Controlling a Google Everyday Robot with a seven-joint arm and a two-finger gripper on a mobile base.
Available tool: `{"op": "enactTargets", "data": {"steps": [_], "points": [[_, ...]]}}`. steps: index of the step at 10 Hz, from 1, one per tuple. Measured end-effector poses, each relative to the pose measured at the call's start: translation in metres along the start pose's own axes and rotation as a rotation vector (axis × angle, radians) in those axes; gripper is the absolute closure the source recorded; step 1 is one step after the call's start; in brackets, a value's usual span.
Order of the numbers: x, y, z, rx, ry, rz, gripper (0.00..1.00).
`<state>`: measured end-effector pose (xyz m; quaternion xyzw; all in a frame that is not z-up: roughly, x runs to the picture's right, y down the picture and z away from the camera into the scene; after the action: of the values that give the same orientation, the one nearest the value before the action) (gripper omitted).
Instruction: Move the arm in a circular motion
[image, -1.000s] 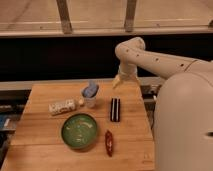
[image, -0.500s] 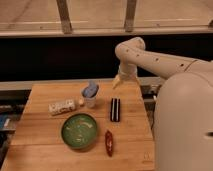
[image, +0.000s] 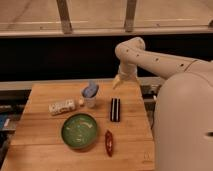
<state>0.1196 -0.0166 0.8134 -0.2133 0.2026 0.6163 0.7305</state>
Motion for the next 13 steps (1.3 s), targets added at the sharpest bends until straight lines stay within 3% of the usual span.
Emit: {"op": "enactTargets", "data": {"steps": [6,8,10,11,13], "points": [[0.0,0.0,0.0,0.0,0.0,0.0,0.2],[-0.008,0.0,-0.005,-0.004,-0.022,-0.008,0.2],[-0.035,-0.004,-0.013,-0.025,-0.052,-0.025,0.2],[-0.061,0.0,-0.016,-0.043,-0.066,-0.046,0.2],[-0.096,0.018,-0.018,-0.067,-0.081,-0.087,0.2]]}}
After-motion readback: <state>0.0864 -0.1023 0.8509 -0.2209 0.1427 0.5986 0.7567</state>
